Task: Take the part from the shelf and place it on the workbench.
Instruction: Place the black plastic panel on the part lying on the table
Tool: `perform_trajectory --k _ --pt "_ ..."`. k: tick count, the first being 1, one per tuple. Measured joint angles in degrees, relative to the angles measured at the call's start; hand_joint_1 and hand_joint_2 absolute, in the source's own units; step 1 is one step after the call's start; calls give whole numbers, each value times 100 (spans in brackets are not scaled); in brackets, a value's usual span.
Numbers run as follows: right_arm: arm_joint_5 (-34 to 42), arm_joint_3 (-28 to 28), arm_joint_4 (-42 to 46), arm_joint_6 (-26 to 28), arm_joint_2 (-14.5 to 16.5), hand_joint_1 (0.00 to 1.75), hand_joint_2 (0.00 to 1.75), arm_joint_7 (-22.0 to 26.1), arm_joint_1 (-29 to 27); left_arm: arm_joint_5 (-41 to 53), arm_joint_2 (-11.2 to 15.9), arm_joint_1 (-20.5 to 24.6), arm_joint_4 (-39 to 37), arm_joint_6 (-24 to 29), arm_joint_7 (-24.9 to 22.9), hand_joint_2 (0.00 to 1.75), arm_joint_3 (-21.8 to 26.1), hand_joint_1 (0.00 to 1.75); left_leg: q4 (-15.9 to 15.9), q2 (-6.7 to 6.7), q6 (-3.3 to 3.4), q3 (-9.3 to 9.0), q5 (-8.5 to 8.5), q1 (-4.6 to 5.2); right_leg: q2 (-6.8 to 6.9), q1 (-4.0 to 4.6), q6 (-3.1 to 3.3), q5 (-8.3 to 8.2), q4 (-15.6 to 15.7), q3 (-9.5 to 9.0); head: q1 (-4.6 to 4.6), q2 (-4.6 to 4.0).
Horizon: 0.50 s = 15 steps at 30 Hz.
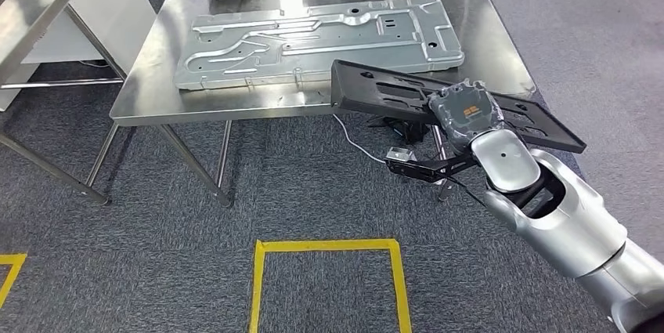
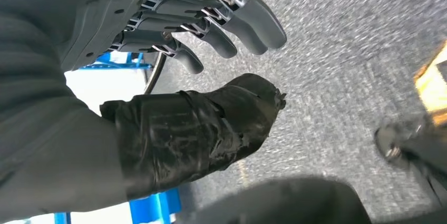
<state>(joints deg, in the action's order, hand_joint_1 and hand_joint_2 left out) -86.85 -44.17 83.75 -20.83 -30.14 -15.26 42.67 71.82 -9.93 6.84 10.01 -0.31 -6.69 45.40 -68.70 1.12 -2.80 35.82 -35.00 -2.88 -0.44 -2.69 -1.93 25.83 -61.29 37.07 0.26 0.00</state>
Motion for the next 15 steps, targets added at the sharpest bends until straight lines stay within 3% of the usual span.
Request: perform_trajectory --k 2,3,4,5,7,8,9,11,12,15 --pt "-1 0 8 -24 0 175 175 9 -10 -1 1 -9 0 2 0 175 0 0 -698 -11 84 466 -157 83 -14 82 7 17 27 -53 -11 0" --pt "0 0 14 -43 0 175 175 17 -19 -1 1 -17 0 3 0 175 0 0 -836 -22 152 609 -110 135 -26 131 17 32 33 -82 -14 0" --pt "1 0 25 -63 0 175 175 26 -24 -2 0 -25 0 3 0 175 0 0 -782 -34 240 655 30 190 -39 182 33 50 39 -115 -14 0" --pt "1 0 45 -81 2 175 175 31 -24 -3 -1 -29 0 3 0 175 0 0 -469 -50 371 567 285 264 -51 239 56 68 55 -162 -15 0" --pt "1 0 92 -115 5 175 175 37 -13 -3 19 -33 1 4 1 175 1 0 367 -79 706 270 800 471 -68 307 101 89 132 -265 10 0" --pt "1 0 109 -129 8 175 175 39 -5 -1 25 -29 1 6 1 175 1 0 723 -84 850 130 974 561 -75 326 115 91 179 -307 20 0" --pt "3 0 117 -144 9 175 175 43 2 0 35 -24 2 9 1 175 1 0 913 -83 931 53 1034 621 -79 322 122 88 222 -332 27 0" --pt "8 0 124 -165 11 175 175 49 16 2 30 -12 2 13 1 175 0 0 1052 -71 962 -16 1054 637 -81 340 119 85 276 -359 14 0" --pt "10 0 132 -171 8 175 175 52 22 2 20 -12 2 13 1 175 1 0 1125 -59 938 -63 1078 611 -64 359 111 107 267 -361 8 0" --pt "9 0 163 -163 -8 175 175 51 83 2 -1 -17 2 15 0 175 2 0 1309 -29 868 -199 1130 512 -25 380 16 417 -280 -102 30 0"
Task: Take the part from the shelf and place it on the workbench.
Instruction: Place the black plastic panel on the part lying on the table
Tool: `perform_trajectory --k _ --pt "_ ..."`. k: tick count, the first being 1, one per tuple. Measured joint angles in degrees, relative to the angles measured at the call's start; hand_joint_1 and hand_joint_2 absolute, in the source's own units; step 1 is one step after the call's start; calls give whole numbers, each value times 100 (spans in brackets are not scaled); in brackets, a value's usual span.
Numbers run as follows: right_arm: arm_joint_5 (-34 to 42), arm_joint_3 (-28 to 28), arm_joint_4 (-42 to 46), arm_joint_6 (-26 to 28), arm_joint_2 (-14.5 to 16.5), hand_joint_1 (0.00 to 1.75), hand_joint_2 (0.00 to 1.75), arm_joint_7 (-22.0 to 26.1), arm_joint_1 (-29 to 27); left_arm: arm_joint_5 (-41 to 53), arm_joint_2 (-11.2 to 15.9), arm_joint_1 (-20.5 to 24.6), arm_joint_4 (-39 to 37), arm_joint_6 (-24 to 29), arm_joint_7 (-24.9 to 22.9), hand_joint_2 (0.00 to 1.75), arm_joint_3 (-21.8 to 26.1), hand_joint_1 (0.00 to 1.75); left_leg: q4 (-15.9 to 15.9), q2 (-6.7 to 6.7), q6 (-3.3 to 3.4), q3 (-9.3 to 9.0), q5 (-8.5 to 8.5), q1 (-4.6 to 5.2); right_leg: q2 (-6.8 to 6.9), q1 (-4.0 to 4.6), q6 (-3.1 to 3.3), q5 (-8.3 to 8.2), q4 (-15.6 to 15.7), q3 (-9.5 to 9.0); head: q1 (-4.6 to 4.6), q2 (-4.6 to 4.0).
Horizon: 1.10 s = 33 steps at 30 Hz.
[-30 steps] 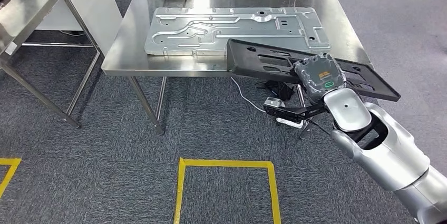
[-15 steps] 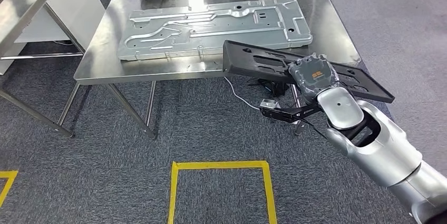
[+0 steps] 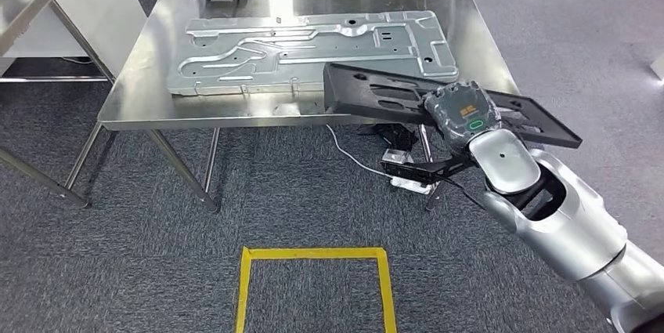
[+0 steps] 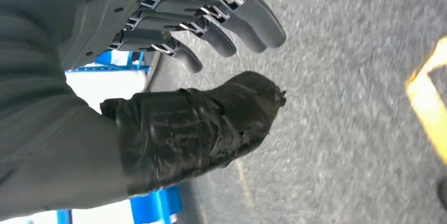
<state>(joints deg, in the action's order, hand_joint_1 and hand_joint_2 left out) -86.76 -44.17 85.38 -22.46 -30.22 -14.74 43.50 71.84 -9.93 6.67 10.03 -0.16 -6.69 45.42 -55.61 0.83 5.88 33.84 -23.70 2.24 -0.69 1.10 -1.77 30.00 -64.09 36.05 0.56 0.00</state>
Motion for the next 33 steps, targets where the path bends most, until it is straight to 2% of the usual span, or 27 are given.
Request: perform_trajectory --k 2,3,4,5,6,8,9,12,14,15,17,19,20,21,22,24,25,26,28,30,31,33 --pt "-4 -1 1 6 -3 175 175 13 13 0 3 3 -1 -2 0 175 0 0 -4 -1 -18 -23 -28 -24 6 -75 -87 242 -664 369 7 0" --pt "-7 -2 -2 6 -3 175 175 27 8 0 2 2 -1 -7 0 175 0 0 -25 -2 -40 -28 -54 -41 13 -121 -134 271 -879 514 7 0" --pt "-9 -3 -5 6 -3 175 175 41 6 0 -1 0 -1 -12 0 175 0 0 -59 -2 -69 -31 -88 -63 22 -166 -183 221 -952 593 6 0" --pt "-14 -4 -10 7 -3 175 175 53 14 0 -5 -3 -1 -16 -1 175 0 0 -116 -2 -106 -32 -135 -95 37 -209 -236 54 -788 550 7 0" --pt "-19 -4 -15 8 -3 175 175 61 27 0 -9 -6 -1 -16 -1 175 0 0 -194 -2 -150 -33 -197 -131 57 -248 -283 -173 -419 392 8 0" --pt "-28 -6 -26 10 -1 175 175 80 55 0 -11 -5 0 -15 -2 175 0 0 -355 -2 -247 -15 -322 -187 77 -269 -330 -440 205 87 22 0" --pt "-30 -7 -31 10 0 175 175 91 66 0 -9 -1 0 -13 -1 175 -1 0 -425 -6 -286 8 -365 -186 70 -264 -297 -461 352 11 41 0" --pt "-32 -10 -42 12 3 175 175 99 78 1 -5 3 0 -10 0 175 -2 0 -482 -21 -326 56 -387 -150 41 -253 -98 -419 343 23 57 0" --pt "-32 -11 -45 12 3 175 175 98 77 1 -7 0 -1 -10 -1 175 -1 0 -509 -24 -350 61 -429 -158 37 -262 -19 -408 344 8 47 0" --pt "-32 -11 -45 13 3 175 175 98 82 2 -11 0 -1 -10 -2 175 0 0 -644 -29 -380 116 -512 -167 38 -270 19 -400 352 -10 37 0" --pt "-33 -11 -45 15 4 175 175 98 95 2 -20 3 -2 -10 -2 175 0 0 -1246 -41 -453 412 -802 -196 43 -280 72 -383 362 -35 12 0" --pt "-33 -13 -45 17 8 175 175 98 100 2 -23 -1 -1 -10 -1 175 0 0 -1993 -41 -495 840 -1050 -220 40 -280 98 -371 361 -40 2 0" --pt "-33 -14 -45 17 11 175 175 99 99 2 -23 -7 -1 -10 -1 175 -1 0 -2166 -41 -497 968 -1050 -225 35 -279 102 -366 360 -45 2 0" --pt "-32 -15 -45 19 13 175 175 101 98 2 -23 -13 -1 -10 -1 175 -1 0 -2182 -41 -491 1021 -969 -228 28 -280 105 -359 360 -52 2 0" --pt "-33 -15 -45 21 15 175 175 104 98 2 -23 -19 -1 -10 -1 175 -1 0 -1954 -43 -475 946 -783 -229 19 -280 102 -351 361 -67 2 0" --pt "-33 -15 -45 25 30 175 175 109 99 0 -23 -21 -2 -11 1 175 -1 0 -1156 -70 -431 598 -347 -228 5 -281 82 -329 369 -107 4 0" --pt "-33 -15 -46 24 37 175 175 110 101 -1 -23 -19 -2 -11 2 175 0 0 -798 -91 -414 428 -218 -217 -3 -274 63 -320 377 -119 4 0" --pt "-32 -16 -47 22 44 175 175 110 102 -2 -23 -14 -2 -12 5 175 -1 0 -587 -109 -406 330 -175 -205 -9 -270 33 -317 392 -125 6 0" --pt "-33 -25 -51 21 63 175 175 110 105 -7 -23 -8 -2 -13 9 175 -1 0 -489 -122 -396 287 -215 -180 -20 -259 -42 -323 438 -134 8 0" --pt "-46 -33 -67 28 90 175 175 117 110 -16 -25 -8 -2 -14 12 175 -1 0 -429 -116 -359 250 -194 -194 -15 -265 -113 -308 464 -155 13 0" --pt "-61 -38 -82 32 104 175 175 123 125 -21 -26 -8 -2 -15 13 175 -1 0 -391 -113 -333 219 -182 -204 -2 -267 -132 -237 356 -106 22 0" --pt "-105 -58 -137 32 149 175 175 135 173 -25 -26 -6 -1 -14 13 175 0 0 -347 -107 -272 169 -183 -196 30 -263 -137 59 -293 226 34 0"
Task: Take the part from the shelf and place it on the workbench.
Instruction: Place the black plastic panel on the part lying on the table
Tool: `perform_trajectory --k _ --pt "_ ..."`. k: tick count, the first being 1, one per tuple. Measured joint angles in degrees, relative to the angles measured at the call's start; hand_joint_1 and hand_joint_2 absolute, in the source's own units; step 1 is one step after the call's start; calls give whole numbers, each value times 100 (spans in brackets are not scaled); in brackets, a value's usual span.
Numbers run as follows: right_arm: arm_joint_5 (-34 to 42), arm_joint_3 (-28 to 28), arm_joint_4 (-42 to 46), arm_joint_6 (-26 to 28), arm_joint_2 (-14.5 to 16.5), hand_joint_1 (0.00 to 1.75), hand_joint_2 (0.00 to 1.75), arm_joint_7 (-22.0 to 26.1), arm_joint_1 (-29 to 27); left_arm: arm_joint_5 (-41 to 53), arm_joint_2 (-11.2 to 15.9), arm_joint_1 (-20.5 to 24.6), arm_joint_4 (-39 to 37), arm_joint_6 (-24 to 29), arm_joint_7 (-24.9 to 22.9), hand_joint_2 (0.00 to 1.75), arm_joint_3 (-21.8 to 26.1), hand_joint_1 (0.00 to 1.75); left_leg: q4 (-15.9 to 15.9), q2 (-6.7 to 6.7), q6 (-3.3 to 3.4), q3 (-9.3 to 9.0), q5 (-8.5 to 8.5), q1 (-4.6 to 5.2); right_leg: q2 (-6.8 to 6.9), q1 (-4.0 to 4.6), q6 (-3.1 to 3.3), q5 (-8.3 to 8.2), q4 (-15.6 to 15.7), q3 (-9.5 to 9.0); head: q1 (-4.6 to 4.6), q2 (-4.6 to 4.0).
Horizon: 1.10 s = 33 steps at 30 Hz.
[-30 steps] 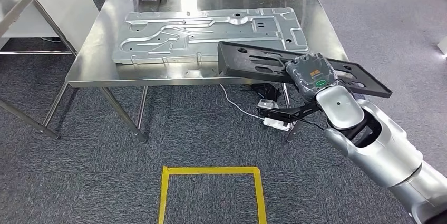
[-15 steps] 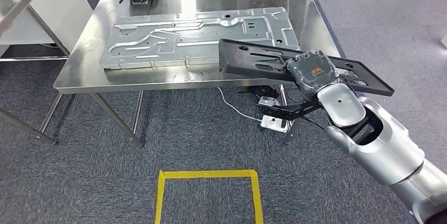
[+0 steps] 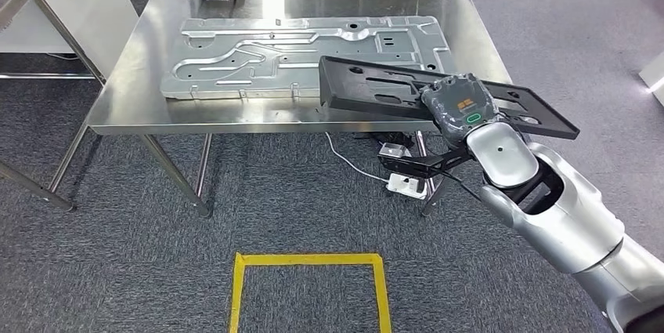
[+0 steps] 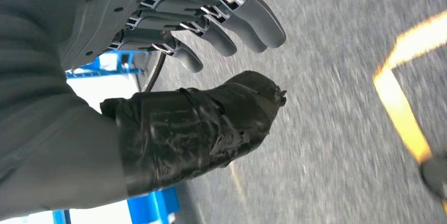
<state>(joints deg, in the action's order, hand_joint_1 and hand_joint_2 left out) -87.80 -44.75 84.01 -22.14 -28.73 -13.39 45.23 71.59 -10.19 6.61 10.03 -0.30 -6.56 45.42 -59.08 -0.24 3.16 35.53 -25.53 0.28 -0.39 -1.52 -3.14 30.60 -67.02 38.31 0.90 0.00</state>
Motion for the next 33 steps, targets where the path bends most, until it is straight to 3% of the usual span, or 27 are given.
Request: perform_trajectory --k 2,3,5,6,8,11,13,15,18,19,21,23,25,28,30,31,33 --pt "-26 -19 -55 -8 49 175 175 4 18 1 3 2 1 2 1 175 0 0 -1 1 54 -25 -30 38 11 18 13 215 -698 394 3 0" --pt "-28 -25 -72 -18 63 175 175 5 8 1 3 2 1 3 2 175 0 0 -3 -2 70 -44 -47 59 12 30 27 174 -793 477 4 0" --pt "-28 -49 -92 -59 84 175 175 6 -1 1 3 0 0 3 4 175 0 0 -9 -10 91 -100 -92 103 12 68 85 -154 -417 356 4 0" --pt "-28 -62 -97 -81 91 175 175 6 2 1 2 -4 -1 3 5 175 0 0 -13 -13 93 -140 -121 124 15 92 131 -371 -34 196 3 0" --pt "-28 -78 -97 -120 107 175 175 7 12 0 -12 -16 -2 0 6 175 0 0 12 -3 87 -211 -167 139 38 156 239 -595 570 -109 -5 0" --pt "-30 -101 -93 -180 133 175 175 9 60 -1 -35 -13 -2 -3 7 175 0 0 50 36 22 -215 -183 102 59 242 324 -611 841 -259 -12 0" --pt "-31 -110 -84 -234 148 175 175 14 66 -2 -25 -1 1 -1 7 175 0 0 40 43 -48 -238 -221 117 54 203 342 -613 944 -335 -9 0" --pt "-32 -114 -71 -276 168 175 175 20 75 -3 -17 4 3 1 7 175 0 0 -261 24 -148 -105 -380 110 61 127 361 -607 1033 -438 -47 0" --pt "-32 -116 -65 -302 189 175 175 28 83 -5 -19 -1 3 -4 7 175 0 0 -1274 14 -281 526 -696 -14 60 86 371 -558 1061 -522 -107 0" --pt "-32 -117 -65 -312 193 175 175 32 69 -6 -19 -7 3 -6 7 175 0 0 -1490 15 -313 697 -691 -47 57 72 361 -530 1059 -555 -111 0" --pt "-27 -129 -64 -337 197 175 175 41 43 -7 -19 -28 3 -7 5 175 0 0 -1338 18 -363 752 -374 -87 45 33 318 -451 1045 -644 -114 0" --pt "-21 -154 -57 -353 203 175 175 46 41 -10 -16 -36 3 -8 3 175 0 0 -579 13 -384 465 113 -108 29 -7 243 -348 1025 -751 -114 0" --pt "-14 -169 -46 -351 209 175 175 49 53 -14 -15 -25 3 -11 5 175 0 0 0 -1 -350 200 294 -91 16 -11 148 -268 1024 -810 -120 0" --pt "4 -173 -43 -338 211 175 175 47 49 -13 -15 -22 3 -15 8 175 0 0 106 -4 -236 119 200 -69 3 -12 38 -247 1021 -842 -125 0" --pt "25 -175 -44 -331 204 175 175 48 46 -6 -16 -29 3 -14 10 175 0 0 132 2 -140 33 153 -76 11 -26 2 -152 783 -764 -113 0" --pt "38 -176 -42 -328 193 175 175 50 49 -2 -16 -29 3 -14 11 175 0 0 137 2 -100 -10 133 -74 16 -26 -5 -48 537 -641 -105 0" --pt "67 -176 -40 -329 152 175 175 56 33 3 -15 -29 3 -14 19 175 0 0 135 -4 -40 -72 73 -50 18 -2 -14 219 -231 -181 -92 0"
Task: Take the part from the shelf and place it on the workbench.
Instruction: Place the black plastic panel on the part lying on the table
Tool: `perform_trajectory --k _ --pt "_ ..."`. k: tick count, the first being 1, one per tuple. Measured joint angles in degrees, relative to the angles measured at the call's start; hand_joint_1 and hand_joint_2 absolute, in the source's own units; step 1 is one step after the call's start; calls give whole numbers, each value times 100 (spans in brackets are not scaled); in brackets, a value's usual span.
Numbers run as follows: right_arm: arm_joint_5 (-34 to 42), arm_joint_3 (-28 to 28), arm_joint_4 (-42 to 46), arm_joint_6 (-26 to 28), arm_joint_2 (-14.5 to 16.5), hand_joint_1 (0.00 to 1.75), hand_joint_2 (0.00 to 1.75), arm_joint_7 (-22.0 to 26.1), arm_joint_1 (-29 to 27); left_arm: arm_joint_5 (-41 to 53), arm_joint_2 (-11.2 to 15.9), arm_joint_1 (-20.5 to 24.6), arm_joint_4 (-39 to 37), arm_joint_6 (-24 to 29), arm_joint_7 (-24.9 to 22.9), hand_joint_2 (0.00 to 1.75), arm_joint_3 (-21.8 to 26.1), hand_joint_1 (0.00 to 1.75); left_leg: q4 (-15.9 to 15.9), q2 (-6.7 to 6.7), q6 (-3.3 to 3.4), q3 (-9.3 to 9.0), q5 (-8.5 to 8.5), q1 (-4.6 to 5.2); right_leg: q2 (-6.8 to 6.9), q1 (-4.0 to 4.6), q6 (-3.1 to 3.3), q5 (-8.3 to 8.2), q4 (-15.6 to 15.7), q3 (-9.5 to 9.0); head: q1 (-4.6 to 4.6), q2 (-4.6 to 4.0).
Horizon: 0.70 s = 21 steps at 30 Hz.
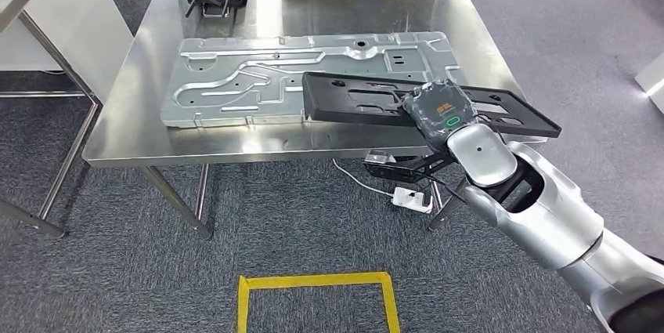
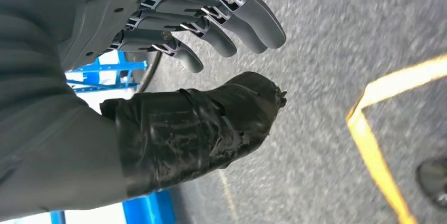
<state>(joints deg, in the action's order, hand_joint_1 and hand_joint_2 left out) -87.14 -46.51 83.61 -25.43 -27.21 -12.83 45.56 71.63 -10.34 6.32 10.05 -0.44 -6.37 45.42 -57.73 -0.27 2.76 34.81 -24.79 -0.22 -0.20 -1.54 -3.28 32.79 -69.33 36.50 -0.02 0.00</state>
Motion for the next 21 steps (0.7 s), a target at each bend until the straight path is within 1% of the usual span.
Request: perform_trajectory --k 1,2,3,4,5,6,7,8,10,11,12,13,14,15,16,17,18,19,20,21 --pt "13 0 0 0 -18 175 175 3 -22 0 0 -2 0 0 2 175 0 0 -1 -4 17 -40 -36 15 -1 14 3 82 -297 227 1 0" --pt "22 0 -1 -1 -32 175 175 5 -46 0 0 -6 0 0 3 175 0 0 -3 -7 27 -89 -78 32 -1 27 14 99 -461 399 1 0" --pt "26 0 -2 0 -38 175 175 7 -63 0 0 -12 0 -1 3 175 0 0 -6 -9 30 -147 -123 48 0 37 35 14 -401 455 1 0" --pt "26 0 -2 1 -40 175 175 7 -71 0 -1 -19 0 -1 3 175 1 0 -9 -8 30 -224 -179 64 1 52 75 -207 -114 403 0 0" --pt "26 0 -1 3 -48 175 175 7 -72 0 -2 -26 0 -2 3 175 1 0 -8 -6 27 -289 -238 76 6 75 125 -502 279 296 -1 0" --pt "26 0 -2 9 -57 175 175 7 -74 -1 -10 -30 -2 -3 3 175 1 0 -12 -3 19 -364 -294 88 15 102 177 -751 643 198 -6 0" --pt "26 0 -5 16 -67 175 175 7 -68 -1 -16 -30 -4 -3 5 175 1 0 -14 -4 6 -407 -342 97 26 133 216 -878 934 123 -13 0" --pt "28 0 -8 25 -75 175 175 9 -68 -2 -21 -22 -6 -3 8 175 1 0 -14 -3 -22 -422 -379 101 34 160 244 -930 1065 87 -18 0" --pt "33 0 -15 46 -86 175 175 13 -70 -3 -22 -10 -7 -4 12 175 2 0 -52 0 -88 -466 -411 110 31 174 293 -869 1110 40 -26 0" --pt "36 0 -15 55 -90 175 175 15 -76 -3 -21 -10 -7 -5 12 175 2 0 -71 4 -120 -498 -430 115 21 160 326 -909 1123 -14 -28 0" --pt "36 0 -15 64 -94 175 175 15 -78 -3 -18 -15 -7 -7 12 175 2 0 -116 6 -146 -517 -452 116 15 140 351 -901 1136 -65 -28 0" --pt "36 0 -16 80 -94 175 175 15 -71 -2 -14 -12 -7 -7 13 175 2 0 -260 6 -182 -462 -506 114 14 122 371 -876 1146 -122 -35 0" --pt "34 -1 -20 101 -94 175 175 13 -65 -1 -11 -3 -7 -7 14 175 2 0 -500 5 -221 -334 -592 105 16 105 391 -848 1156 -181 -38 0" --pt "33 -1 -30 128 -94 175 175 11 -63 -1 -9 5 -7 -8 16 175 1 0 -850 5 -259 -124 -715 86 21 97 404 -810 1163 -231 -44 0" --pt "33 -2 -46 157 -94 175 175 7 -68 2 -10 10 -7 -10 19 175 1 0 -1244 5 -295 139 -859 65 22 92 414 -764 1166 -282 -52 0" --pt "32 -3 -66 180 -93 175 175 3 -85 6 -11 7 -7 -14 20 175 0 0 -1530 5 -313 374 -974 42 20 90 414 -719 1167 -331 -48 0" --pt "31 -8 -86 205 -91 175 175 1 -105 11 -13 -2 -7 -18 21 175 0 0 -1667 6 -325 548 -1009 26 14 89 410 -666 1167 -392 -52 0" --pt "30 -15 -106 226 -87 175 175 -2 -125 18 -13 -10 -7 -23 20 175 0 0 -1601 7 -327 620 -922 16 8 89 402 -612 1167 -463 -51 0" --pt "25 -22 -129 245 -82 175 175 -2 -137 22 -13 -18 -7 -27 17 175 0 0 -1332 6 -315 593 -698 14 2 88 392 -553 1168 -546 -52 0" --pt "16 -28 -150 263 -78 175 175 -3 -144 24 -13 -22 -7 -30 14 175 0 0 -958 6 -291 507 -397 16 -1 87 379 -495 1171 -624 -53 0"
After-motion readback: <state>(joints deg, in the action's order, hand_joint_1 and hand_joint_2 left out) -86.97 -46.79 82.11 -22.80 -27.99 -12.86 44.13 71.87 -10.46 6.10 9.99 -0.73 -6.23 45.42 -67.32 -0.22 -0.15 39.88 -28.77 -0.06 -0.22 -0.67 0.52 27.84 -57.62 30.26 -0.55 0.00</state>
